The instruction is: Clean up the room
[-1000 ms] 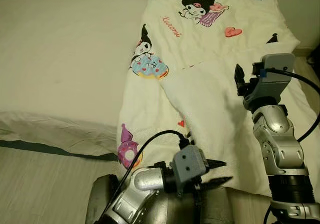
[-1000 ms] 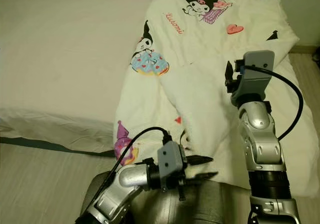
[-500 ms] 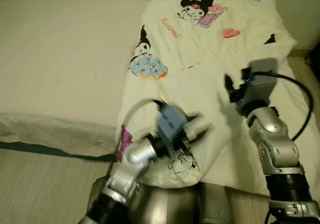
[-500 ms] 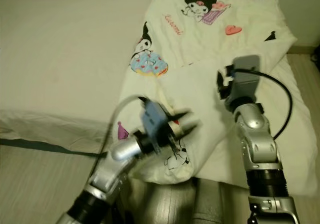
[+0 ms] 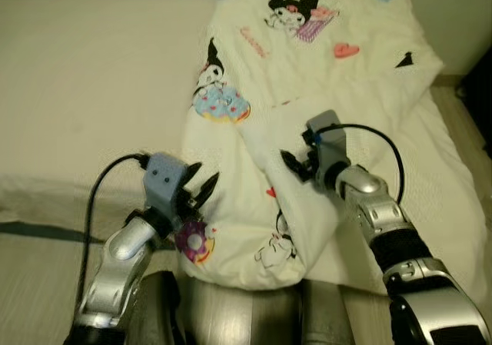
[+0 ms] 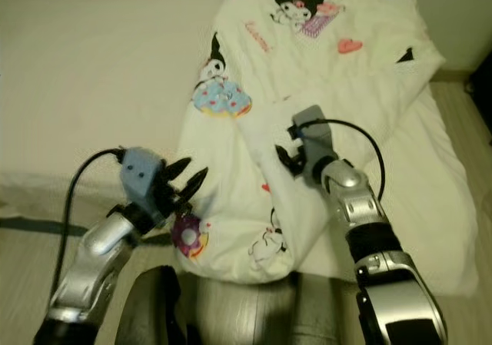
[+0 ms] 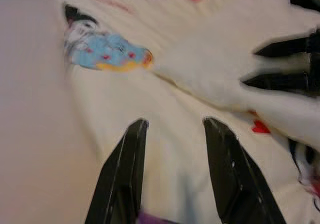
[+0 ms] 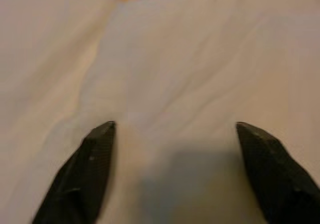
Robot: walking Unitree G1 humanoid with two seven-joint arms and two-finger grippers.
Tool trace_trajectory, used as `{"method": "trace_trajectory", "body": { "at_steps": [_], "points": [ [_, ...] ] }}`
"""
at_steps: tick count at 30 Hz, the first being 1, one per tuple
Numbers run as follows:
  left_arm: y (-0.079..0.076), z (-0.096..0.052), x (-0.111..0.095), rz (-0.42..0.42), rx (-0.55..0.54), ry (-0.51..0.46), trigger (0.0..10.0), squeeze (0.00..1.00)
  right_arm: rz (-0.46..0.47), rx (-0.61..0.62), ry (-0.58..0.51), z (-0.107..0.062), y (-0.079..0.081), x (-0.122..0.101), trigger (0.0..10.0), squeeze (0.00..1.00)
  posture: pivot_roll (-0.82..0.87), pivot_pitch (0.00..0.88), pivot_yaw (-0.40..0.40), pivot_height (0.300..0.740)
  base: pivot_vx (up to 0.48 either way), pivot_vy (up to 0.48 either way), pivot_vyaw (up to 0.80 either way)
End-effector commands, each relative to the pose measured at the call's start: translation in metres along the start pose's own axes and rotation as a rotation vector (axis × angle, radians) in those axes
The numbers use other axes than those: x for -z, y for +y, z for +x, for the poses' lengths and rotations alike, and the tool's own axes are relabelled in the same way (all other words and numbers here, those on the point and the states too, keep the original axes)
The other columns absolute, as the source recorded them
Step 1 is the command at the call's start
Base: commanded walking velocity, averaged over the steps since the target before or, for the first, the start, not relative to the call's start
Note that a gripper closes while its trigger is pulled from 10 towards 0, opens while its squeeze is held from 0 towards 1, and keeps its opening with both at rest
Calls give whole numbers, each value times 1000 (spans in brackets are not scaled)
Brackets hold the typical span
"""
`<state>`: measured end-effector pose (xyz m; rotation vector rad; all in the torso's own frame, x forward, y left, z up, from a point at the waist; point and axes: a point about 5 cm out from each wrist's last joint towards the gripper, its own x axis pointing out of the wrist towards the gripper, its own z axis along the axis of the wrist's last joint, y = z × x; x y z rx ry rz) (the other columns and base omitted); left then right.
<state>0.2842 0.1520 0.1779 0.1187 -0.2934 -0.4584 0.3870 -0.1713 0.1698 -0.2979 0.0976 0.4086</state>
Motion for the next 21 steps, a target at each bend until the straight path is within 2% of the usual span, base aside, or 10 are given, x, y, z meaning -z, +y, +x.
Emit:
{"method": "trace_trajectory", "body": {
  "at_steps": [1,3,5,6,10,11,12,13,14,21],
  "points": [
    [2,-12,-2,5,-8,24,10000,0,-14,-20,34,1,5,11,10000,1000,-13,349,11,551,0,0,0],
    [2,-12,-2,5,-8,24,10000,0,-14,-20,34,1,5,11,10000,1000,-13,349,11,551,0,0,0],
    [4,-20,-5,14,-36,36,10000,0,-19,-21,66,2,6,17,10000,1000,13,350,-7,551,0,0,0],
    [4,-26,-7,21,-60,45,10000,0,-26,-33,103,3,7,22,10000,0,19,350,-12,551,0,0,0],
    [4,-32,-11,26,-78,52,10000,0,-37,-55,137,4,8,24,10000,0,25,350,-18,551,0,0,0],
    [3,-32,-13,22,-66,50,10000,0,-41,-61,134,5,7,22,5569,0,25,350,-18,551,0,0,0],
    [3,-32,-13,22,-66,50,10000,0,-41,-61,134,5,7,22,5569,0,25,350,-18,551,0,0,0],
    [0,-33,-15,17,-49,52,10000,0,-49,-62,124,6,4,19,1961,0,25,350,-18,551,0,0,0],
    [-1,-33,-16,14,-39,54,10000,0,-55,-61,115,7,2,16,0,0,25,350,-18,551,0,0,0],
    [-5,-32,-17,5,-25,71,10000,0,-101,-79,97,7,-1,11,0,0,5,346,-6,551,0,0,0]
  ]
}}
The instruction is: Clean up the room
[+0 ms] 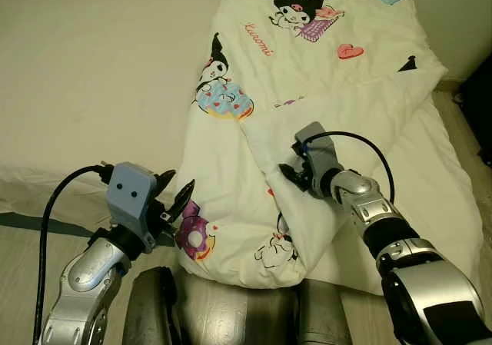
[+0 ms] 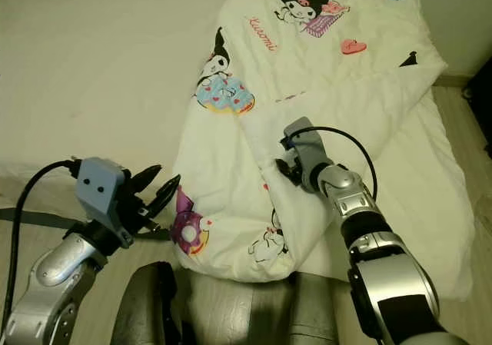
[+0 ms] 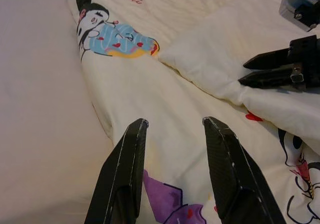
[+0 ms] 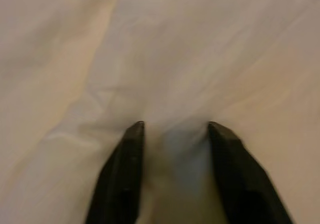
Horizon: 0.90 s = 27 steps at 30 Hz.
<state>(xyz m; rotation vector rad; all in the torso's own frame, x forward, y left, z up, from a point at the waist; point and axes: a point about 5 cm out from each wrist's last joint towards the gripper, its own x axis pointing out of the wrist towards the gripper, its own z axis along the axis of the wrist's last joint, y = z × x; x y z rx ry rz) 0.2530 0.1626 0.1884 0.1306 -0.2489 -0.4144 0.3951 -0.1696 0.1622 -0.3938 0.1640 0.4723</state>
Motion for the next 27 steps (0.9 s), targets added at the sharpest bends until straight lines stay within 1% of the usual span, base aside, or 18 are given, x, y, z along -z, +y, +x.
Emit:
{"method": "trace_trajectory", "body": {
  "at_steps": [1,6,13,16,18,20,23,25,26,27],
  "points": [
    [-3,-3,2,-2,15,22,10000,0,-16,-9,23,-1,-1,5,0,0,5,346,-6,551,0,0,0],
    [-4,-2,2,-4,14,32,10000,0,-30,-12,24,-2,-4,4,0,0,-1,346,0,551,0,0,0],
    [-4,0,3,-16,32,46,10000,0,-94,-49,65,-8,-15,3,0,0,-14,346,13,551,0,0,0],
    [-4,0,3,-18,33,46,10000,0,-101,-56,68,-10,-17,3,0,0,-15,346,13,551,0,0,0],
    [-5,1,2,-21,37,44,10000,0,-118,-87,68,-15,-26,0,0,0,-14,345,12,551,0,0,0],
    [-5,1,1,-22,38,44,10000,0,-123,-98,67,-17,-29,-1,0,0,-14,345,12,551,0,0,0],
    [-6,0,1,-29,50,44,10000,0,-205,-287,91,-43,-50,-10,0,0,-20,344,16,551,0,0,0],
    [-6,0,1,-29,50,44,10000,0,-205,-287,91,-43,-50,-10,0,0,-20,344,16,551,0,0,0],
    [-6,0,1,-31,53,44,10000,0,-228,-345,104,-51,-54,-12,0,0,-20,344,16,551,0,0,0],
    [-6,0,1,-31,53,44,10000,0,-228,-345,104,-51,-54,-12,0,0,-20,344,16,551,0,0,0]
  ]
}}
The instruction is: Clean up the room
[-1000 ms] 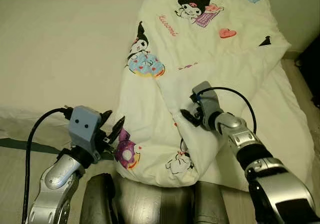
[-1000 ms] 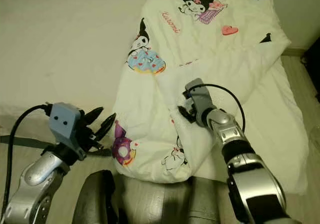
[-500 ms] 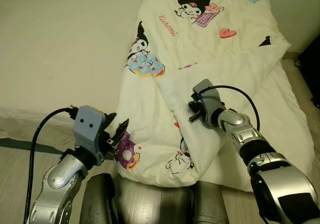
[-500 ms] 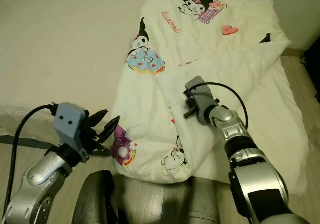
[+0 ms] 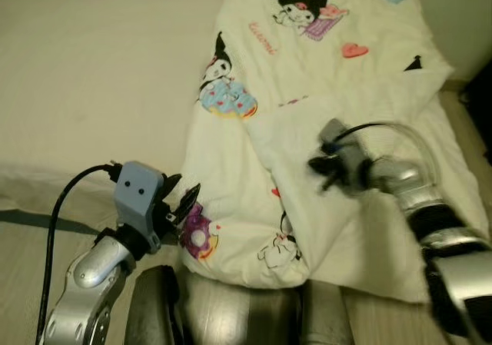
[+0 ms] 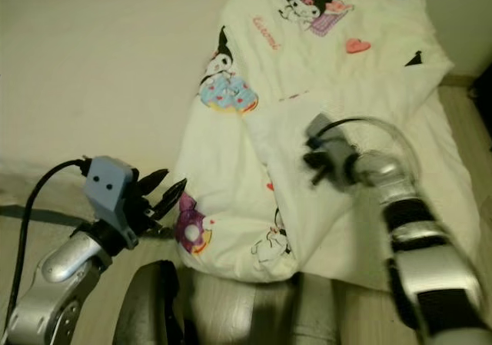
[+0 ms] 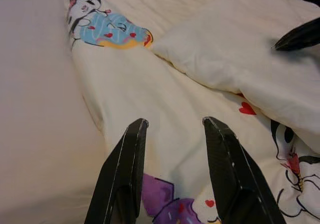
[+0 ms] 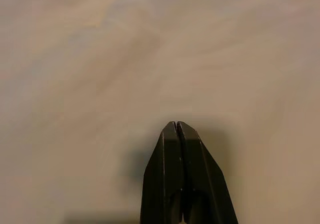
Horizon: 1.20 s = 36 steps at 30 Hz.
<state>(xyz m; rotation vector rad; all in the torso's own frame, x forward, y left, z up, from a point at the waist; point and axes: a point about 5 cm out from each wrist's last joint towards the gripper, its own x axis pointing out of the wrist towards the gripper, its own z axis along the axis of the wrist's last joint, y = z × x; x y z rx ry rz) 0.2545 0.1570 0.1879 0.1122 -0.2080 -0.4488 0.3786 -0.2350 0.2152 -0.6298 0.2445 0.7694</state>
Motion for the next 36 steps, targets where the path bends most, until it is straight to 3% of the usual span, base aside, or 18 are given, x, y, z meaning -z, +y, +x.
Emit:
{"method": "trace_trajectory", "body": {
  "at_steps": [1,2,4,7,8,9,11,12,13,14,15,17,20,25,31,33,34,36],
  "points": [
    [-2,-4,1,-2,24,12,10000,0,-6,-121,27,-4,9,5,0,0,-24,344,20,551,0,0,0],
    [-2,-4,1,-2,24,12,10000,0,-6,-121,27,-4,9,5,0,0,-24,344,20,551,0,0,0],
    [-3,-2,1,-7,32,15,10000,0,-33,-244,47,-27,12,3,0,0,-37,345,30,551,0,0,0],
    [-3,-1,2,-8,34,16,10000,0,-42,-266,50,-33,13,2,0,0,-42,346,33,551,0,0,0],
    [-3,2,2,-11,31,14,10000,0,-33,-181,21,-26,11,1,3333,90,-46,347,41,551,0,0,0],
    [-3,4,2,-13,28,12,10000,0,-12,-87,-10,-17,9,2,6000,1000,-41,349,43,551,0,0,0],
    [-3,4,2,-13,28,12,10000,0,-12,-87,-10,-17,9,2,6000,1000,-41,349,43,551,0,0,0],
    [-4,6,2,-14,25,10,10000,0,9,-12,-37,-7,9,3,10000,1000,-39,349,43,551,0,0,0],
    [-4,7,1,-14,22,6,10000,0,45,58,-77,5,11,3,10000,1000,-32,348,43,551,0,0,0],
    [-4,7,1,-14,22,6,10000,0,45,58,-77,5,11,3,10000,1000,-32,348,43,551,0,0,0],
    [-3,10,-1,-12,-6,-4,10000,0,123,195,-144,25,16,3,10000,1000,-10,347,37,551,0,0,0],
    [-3,10,-1,-12,-6,-4,10000,0,123,195,-144,25,16,3,10000,1000,-10,347,37,551,0,0,0],
    [2,11,-3,2,-53,-5,10000,0,230,290,-178,41,26,7,10000,1000,13,346,29,551,0,0,0],
    [3,11,-4,5,-61,-4,10000,0,253,296,-177,43,29,8,10000,1000,13,346,29,551,0,0,0],
    [8,5,-6,22,-60,5,10000,0,289,272,-67,57,43,20,10000,1000,40,347,24,551,0,0,0],
    [10,2,-5,33,-60,16,10000,0,286,281,37,59,41,26,10000,1000,41,347,21,551,0,0,0],
    [10,1,-5,34,-62,19,10000,0,277,293,90,57,39,29,10000,588,40,346,20,551,0,0,0],
    [10,1,-5,34,-62,19,10000,0,277,293,90,57,39,29,10000,588,40,346,20,551,0,0,0]
  ]
}}
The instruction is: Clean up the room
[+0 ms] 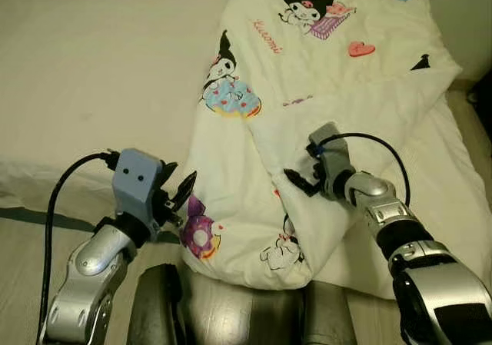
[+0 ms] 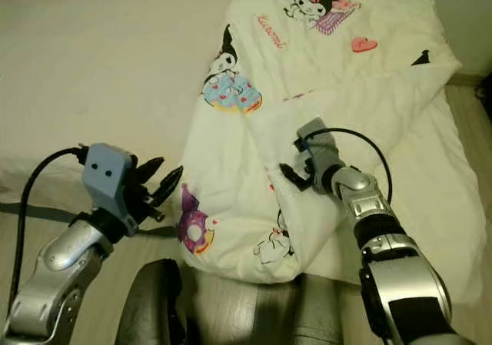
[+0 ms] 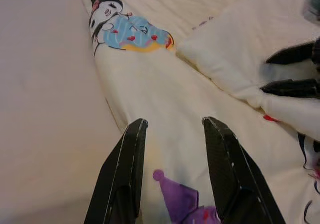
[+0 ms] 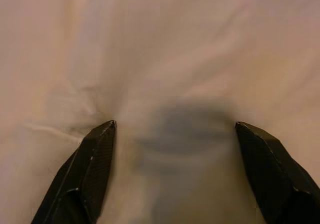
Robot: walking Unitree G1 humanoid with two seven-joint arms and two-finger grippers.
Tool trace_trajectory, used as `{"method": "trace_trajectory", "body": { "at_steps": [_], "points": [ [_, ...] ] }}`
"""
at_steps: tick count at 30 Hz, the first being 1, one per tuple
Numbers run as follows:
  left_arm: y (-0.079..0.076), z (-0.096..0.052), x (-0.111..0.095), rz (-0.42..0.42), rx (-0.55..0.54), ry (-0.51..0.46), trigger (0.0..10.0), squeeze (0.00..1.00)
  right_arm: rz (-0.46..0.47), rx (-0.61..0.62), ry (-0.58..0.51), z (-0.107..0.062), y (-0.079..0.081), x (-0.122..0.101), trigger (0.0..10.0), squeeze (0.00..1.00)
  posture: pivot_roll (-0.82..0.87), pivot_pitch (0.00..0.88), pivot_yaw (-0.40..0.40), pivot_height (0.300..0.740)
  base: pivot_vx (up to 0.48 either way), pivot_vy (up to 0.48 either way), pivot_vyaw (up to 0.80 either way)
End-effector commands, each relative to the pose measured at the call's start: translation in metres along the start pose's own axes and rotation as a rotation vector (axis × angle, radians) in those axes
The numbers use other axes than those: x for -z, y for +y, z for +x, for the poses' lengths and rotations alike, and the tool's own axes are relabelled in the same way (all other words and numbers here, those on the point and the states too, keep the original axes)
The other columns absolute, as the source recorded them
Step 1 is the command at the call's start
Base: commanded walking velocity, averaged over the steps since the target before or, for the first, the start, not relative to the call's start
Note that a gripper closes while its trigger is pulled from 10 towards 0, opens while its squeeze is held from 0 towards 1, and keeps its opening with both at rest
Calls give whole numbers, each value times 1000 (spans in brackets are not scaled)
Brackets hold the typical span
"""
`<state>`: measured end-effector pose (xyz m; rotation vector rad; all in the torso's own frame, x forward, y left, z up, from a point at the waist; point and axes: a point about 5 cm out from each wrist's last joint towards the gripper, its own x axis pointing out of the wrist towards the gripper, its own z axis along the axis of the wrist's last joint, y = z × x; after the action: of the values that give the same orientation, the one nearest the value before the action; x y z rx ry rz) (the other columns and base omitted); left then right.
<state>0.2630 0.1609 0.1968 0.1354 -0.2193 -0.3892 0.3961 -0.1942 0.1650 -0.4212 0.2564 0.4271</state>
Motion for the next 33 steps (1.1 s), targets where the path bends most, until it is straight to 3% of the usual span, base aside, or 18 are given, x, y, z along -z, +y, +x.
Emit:
{"method": "trace_trajectory", "body": {
  "at_steps": [1,2,7,8,10,11,28,33],
  "points": [
    [2,-6,2,5,-5,23,10000,0,2,8,97,-1,1,16,10000,588,40,346,20,551,0,0,0],
    [2,-6,2,6,-5,25,10000,0,-10,23,124,-2,-3,16,10000,0,38,344,20,551,0,0,0],
    [2,-5,2,8,-5,25,10000,0,-21,38,143,-4,-8,14,10000,0,39,340,20,551,0,0,0],
    [2,-4,2,9,-5,25,10000,0,-19,39,140,-4,-9,14,4118,0,39,338,21,551,0,0,0],
    [2,-4,2,10,-5,26,10000,0,-18,40,138,-4,-9,13,4118,0,38,337,22,551,0,0,0],
    [2,-4,2,11,-5,26,10000,0,-13,39,135,-4,-9,13,0,0,37,335,23,551,0,0,0],
    [3,-2,3,14,3,30,10000,0,-9,80,90,-8,-21,3,0,0,26,331,26,551,0,0,0],
    [-3,-1,-1,-10,46,1,10000,0,-105,-17,49,-17,-34,-13,0,0,17,322,12,551,0,0,0]
  ]
}}
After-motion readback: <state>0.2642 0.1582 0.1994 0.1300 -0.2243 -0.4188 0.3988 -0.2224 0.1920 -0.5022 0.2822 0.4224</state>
